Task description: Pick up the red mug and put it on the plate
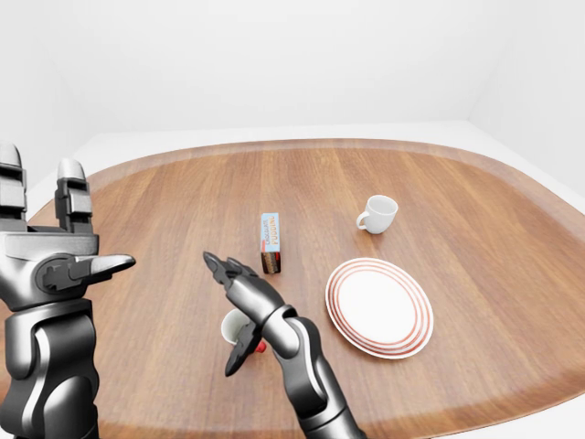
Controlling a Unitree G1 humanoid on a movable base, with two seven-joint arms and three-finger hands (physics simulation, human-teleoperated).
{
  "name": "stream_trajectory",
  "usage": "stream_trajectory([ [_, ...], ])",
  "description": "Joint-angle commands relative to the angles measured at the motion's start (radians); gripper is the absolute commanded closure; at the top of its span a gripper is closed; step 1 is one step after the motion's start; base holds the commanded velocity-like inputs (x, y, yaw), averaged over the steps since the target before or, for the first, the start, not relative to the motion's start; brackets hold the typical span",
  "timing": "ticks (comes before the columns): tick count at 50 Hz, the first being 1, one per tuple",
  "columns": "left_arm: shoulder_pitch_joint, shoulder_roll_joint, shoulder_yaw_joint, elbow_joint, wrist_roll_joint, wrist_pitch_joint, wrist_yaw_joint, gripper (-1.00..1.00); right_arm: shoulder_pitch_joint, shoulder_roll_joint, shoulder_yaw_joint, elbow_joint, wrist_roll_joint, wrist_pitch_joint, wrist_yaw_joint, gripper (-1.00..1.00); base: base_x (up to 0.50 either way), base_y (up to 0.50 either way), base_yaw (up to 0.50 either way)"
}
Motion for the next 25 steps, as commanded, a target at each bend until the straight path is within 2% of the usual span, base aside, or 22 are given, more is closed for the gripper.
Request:
stream_trajectory([
  [1,0.001,0.000,0.001,-0.001,-0.001,0.000,-0.001,-1.00,-0.013,0.018,0.000,0.075,-0.030,0.000,0.000,-1.00,0.00,0.00,0.00],
  [25,0.000,0.000,0.000,0.000,0.002,0.000,-0.004,-1.00,-0.069,0.049,-0.023,0.205,-0.038,0.000,-0.010,-1.00,0.00,0.00,0.00],
])
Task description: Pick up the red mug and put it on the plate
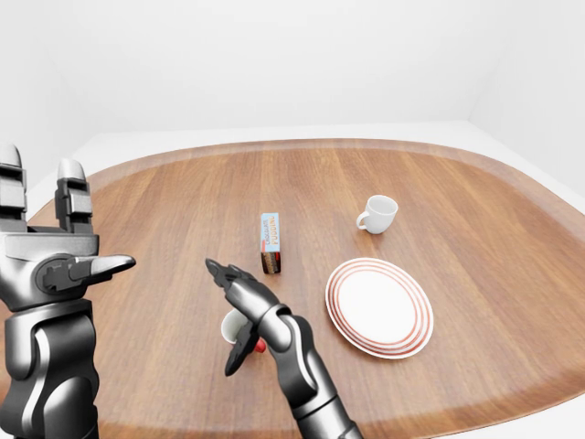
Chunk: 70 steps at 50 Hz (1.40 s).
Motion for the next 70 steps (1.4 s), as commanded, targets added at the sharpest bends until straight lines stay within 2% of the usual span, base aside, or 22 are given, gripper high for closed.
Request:
stream_trajectory([
  [1,-0.004,0.001,0.000,0.003,0.002,0.000,0.000,-1.00,-0.023,0.015,-0.007,0.050,-0.009,0.000,0.001,-1.00,0.00,0.00,0.00],
  [25,-0.007,0.002,-0.002,0.001,-0.003,0.000,0.002,-1.00,-0.041,0.016,-0.008,0.176,-0.134,0.000,-0.021,-1.00,0.00,0.00,0.00],
  [49,-0.006,0.001,-0.005,0.006,-0.001,0.000,0.001,-1.00,-0.107,0.034,-0.048,0.308,-0.174,0.000,-0.021,-1.00,0.00,0.00,0.00],
  [55,-0.006,0.000,-0.003,0.007,-0.003,0.000,0.001,-1.00,-0.165,0.033,-0.075,0.430,-0.178,-0.052,-0.061,-1.00,0.00,0.00,0.00],
  [62,-0.004,0.001,-0.001,0.009,-0.005,0.000,-0.001,-1.00,-0.219,0.038,-0.099,0.507,-0.185,-0.082,-0.070,-1.00,0.00,0.00,0.00],
  [70,-0.001,0.000,-0.004,0.010,-0.004,0.000,-0.003,-1.00,-0.274,0.039,-0.120,0.627,-0.187,-0.134,-0.103,-1.00,0.00,0.00,0.00],
])
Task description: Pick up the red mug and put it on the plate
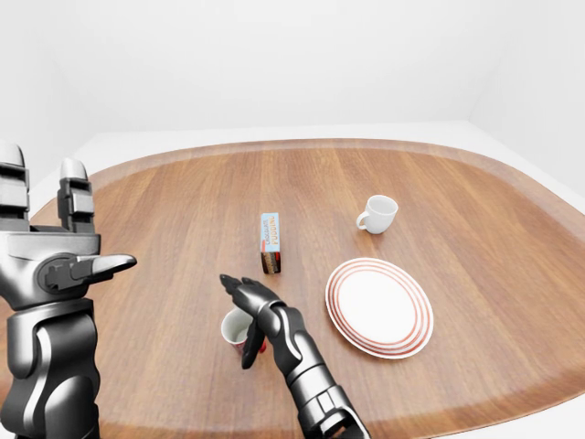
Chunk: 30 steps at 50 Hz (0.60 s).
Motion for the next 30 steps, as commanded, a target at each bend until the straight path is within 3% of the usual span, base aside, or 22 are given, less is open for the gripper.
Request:
stream_trajectory([
  [1,0.005,-0.001,-0.001,0.000,0.000,0.000,-0.003,-1.00,-0.076,0.003,-0.033,0.150,-0.006,-0.060,-0.036,-1.00,0.00,0.00,0.00],
  [20,0.006,-0.002,-0.001,0.011,0.002,0.000,-0.006,-1.00,-0.105,0.002,-0.045,0.270,-0.021,-0.098,-0.087,-0.97,0.00,0.00,0.00],
  [21,0.006,-0.002,-0.001,0.011,0.003,0.000,-0.007,-1.00,-0.105,0.002,-0.046,0.272,-0.022,-0.098,-0.089,-0.69,0.00,0.00,0.00],
  [23,0.005,-0.002,0.000,0.015,0.004,0.000,-0.008,-1.00,-0.102,0.001,-0.046,0.266,-0.025,-0.098,-0.089,1.00,0.00,0.00,0.00],
  [30,0.005,-0.002,-0.001,0.014,0.004,0.000,-0.008,-1.00,-0.094,-0.002,-0.044,0.253,-0.032,-0.098,-0.080,1.00,0.00,0.00,0.00],
])
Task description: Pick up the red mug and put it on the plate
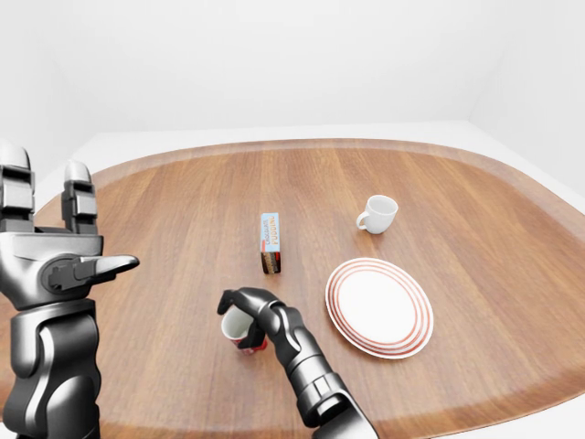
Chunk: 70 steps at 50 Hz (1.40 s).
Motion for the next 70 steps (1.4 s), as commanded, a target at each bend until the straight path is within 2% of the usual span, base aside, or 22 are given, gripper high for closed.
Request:
stream_trajectory([
  [1,-0.001,0.000,0.000,0.003,0.000,0.000,0.000,-1.00,0.002,-0.007,0.000,0.025,-0.044,-0.002,-0.020,1.00,0.00,0.00,0.00],
  [10,0.001,0.000,0.001,-0.004,-0.004,0.000,0.000,-1.00,0.036,-0.018,0.001,-0.059,-0.052,0.000,0.019,1.00,0.00,0.00,0.00],
  [15,0.004,0.000,0.003,-0.003,-0.003,0.000,-0.003,-1.00,0.123,-0.033,0.018,-0.256,-0.063,0.053,0.098,1.00,0.00,0.00,0.00],
  [19,0.003,0.000,0.003,-0.004,-0.003,0.000,-0.002,-1.00,0.164,-0.051,0.022,-0.377,-0.062,0.090,0.150,1.00,0.00,0.00,0.00],
  [24,0.001,0.002,0.004,-0.007,-0.005,0.000,-0.001,-1.00,0.204,-0.068,0.023,-0.565,-0.051,0.158,0.240,1.00,0.00,0.00,0.00],
  [26,0.001,0.002,0.006,-0.007,-0.006,0.000,0.000,-1.00,0.219,-0.068,0.024,-0.635,-0.038,0.172,0.271,1.00,0.00,0.00,0.00],
  [36,0.001,0.003,0.007,-0.014,-0.007,0.000,-0.001,-1.00,0.209,-0.083,0.006,-0.808,0.010,0.172,0.344,1.00,0.00,0.00,0.00],
  [47,0.004,0.002,0.007,-0.012,-0.004,0.000,-0.003,-1.00,0.199,-0.114,-0.033,-0.958,0.072,0.172,0.352,1.00,0.00,0.00,0.00],
  [70,0.002,0.003,0.009,-0.006,0.001,0.000,-0.003,-1.00,0.173,-0.236,-0.187,-1.018,0.128,0.172,0.352,1.00,0.00,0.00,0.00],
])
